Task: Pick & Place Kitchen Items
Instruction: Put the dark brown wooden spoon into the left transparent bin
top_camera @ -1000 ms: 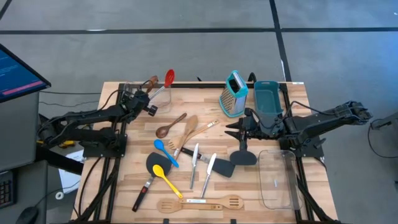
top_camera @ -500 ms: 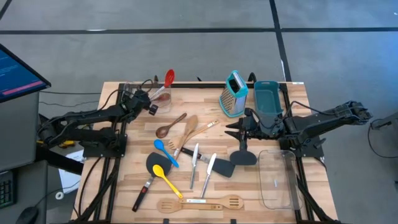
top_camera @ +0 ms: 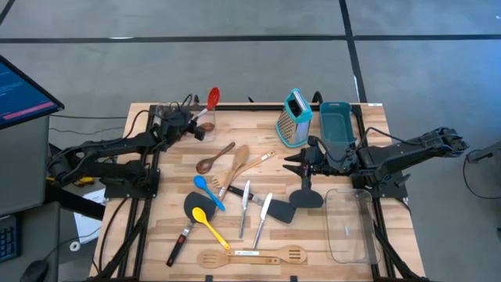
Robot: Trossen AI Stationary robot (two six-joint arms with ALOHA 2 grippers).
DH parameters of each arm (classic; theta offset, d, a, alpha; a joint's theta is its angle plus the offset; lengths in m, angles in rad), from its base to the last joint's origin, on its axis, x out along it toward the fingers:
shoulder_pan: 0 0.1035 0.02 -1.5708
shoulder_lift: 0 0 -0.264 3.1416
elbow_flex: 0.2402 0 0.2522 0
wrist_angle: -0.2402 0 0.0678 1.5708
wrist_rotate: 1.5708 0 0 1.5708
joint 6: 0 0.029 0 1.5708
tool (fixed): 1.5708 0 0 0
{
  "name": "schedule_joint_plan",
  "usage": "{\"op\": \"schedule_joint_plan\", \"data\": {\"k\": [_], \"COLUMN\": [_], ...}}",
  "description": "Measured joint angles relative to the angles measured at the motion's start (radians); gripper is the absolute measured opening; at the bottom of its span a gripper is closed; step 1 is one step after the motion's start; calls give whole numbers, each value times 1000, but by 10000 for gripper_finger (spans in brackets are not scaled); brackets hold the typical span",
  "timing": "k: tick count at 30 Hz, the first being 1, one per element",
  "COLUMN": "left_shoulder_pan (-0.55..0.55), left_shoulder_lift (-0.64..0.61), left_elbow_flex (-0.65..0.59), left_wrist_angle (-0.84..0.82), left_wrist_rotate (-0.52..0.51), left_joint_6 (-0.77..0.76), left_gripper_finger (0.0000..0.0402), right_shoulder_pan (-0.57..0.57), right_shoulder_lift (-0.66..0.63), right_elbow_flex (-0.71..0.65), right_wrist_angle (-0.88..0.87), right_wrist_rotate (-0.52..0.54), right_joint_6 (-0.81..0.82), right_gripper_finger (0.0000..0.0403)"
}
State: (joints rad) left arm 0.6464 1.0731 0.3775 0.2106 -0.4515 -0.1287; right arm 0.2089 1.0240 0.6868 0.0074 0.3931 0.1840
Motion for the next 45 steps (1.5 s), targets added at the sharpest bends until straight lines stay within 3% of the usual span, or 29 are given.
{"op": "schedule_joint_plan", "data": {"k": [9,13,20,32,45], "left_shoulder_pan": [-39,-70,-129,-273,-484], "left_shoulder_lift": [0,0,0,-1,-1], "left_elbow_flex": [0,0,0,0,0], "left_wrist_angle": [61,112,182,221,251], "left_wrist_rotate": [13,17,150,265,293], "left_joint_6": [107,130,132,132,124], "left_gripper_finger": [5,6,3,3,2], "right_shoulder_pan": [0,0,0,0,0], "right_shoulder_lift": [0,0,0,0,0], "right_elbow_flex": [0,0,0,0,0], "right_wrist_angle": [51,61,61,61,61], "right_wrist_rotate": [0,0,0,0,0], "right_joint_6": [-7,-7,-4,61,62], "right_gripper_finger": [107,107,107,107,107]}}
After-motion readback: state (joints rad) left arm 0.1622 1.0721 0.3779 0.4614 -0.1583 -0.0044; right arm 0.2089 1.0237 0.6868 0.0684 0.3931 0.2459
